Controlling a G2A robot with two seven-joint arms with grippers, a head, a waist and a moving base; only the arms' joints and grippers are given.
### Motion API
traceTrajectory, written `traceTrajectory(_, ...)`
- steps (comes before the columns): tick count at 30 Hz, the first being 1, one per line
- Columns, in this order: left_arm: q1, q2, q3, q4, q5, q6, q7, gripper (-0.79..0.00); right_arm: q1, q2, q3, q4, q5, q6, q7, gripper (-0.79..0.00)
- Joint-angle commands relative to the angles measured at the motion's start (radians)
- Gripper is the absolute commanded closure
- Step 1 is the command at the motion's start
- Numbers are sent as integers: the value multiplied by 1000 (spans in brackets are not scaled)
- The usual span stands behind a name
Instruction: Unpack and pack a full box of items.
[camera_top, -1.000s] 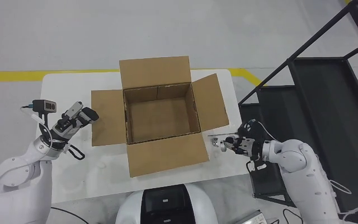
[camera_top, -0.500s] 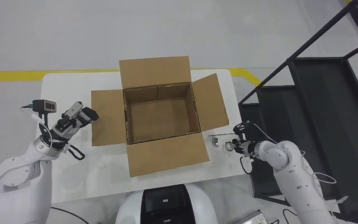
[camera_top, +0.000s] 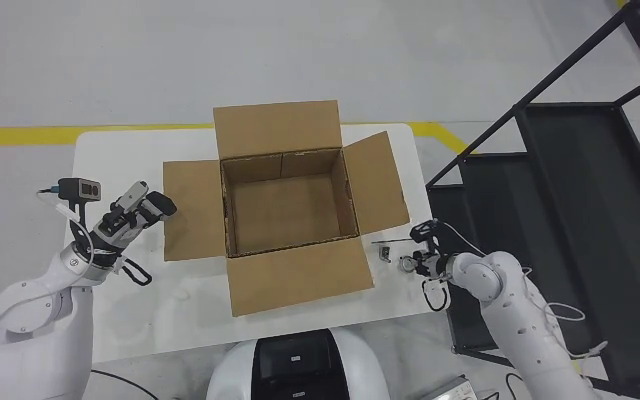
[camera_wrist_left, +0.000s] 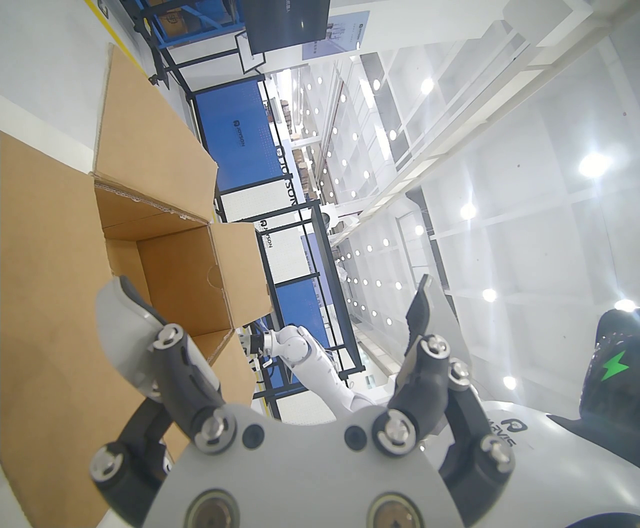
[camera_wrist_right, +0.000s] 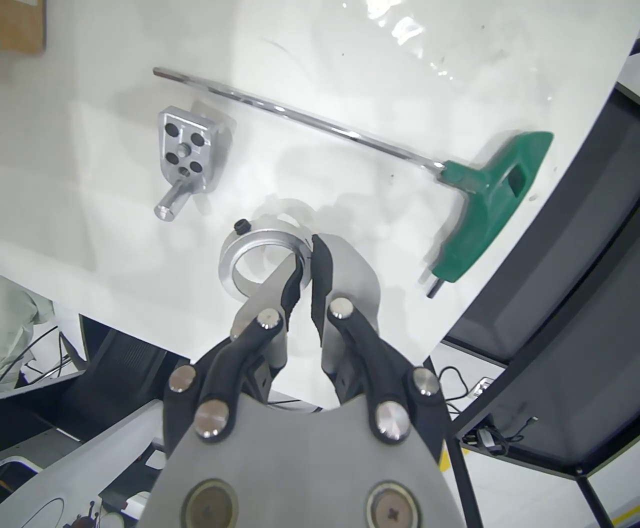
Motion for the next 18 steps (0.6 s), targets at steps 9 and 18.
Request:
traceTrajectory(9,0,0,0,0,0,0,0,-785,-24,9,36,-17,66,-50,-42,-785)
traceTrajectory(18,0,0,0,0,0,0,0,-785,-95,37,191,-24,354,-308,-64,-785)
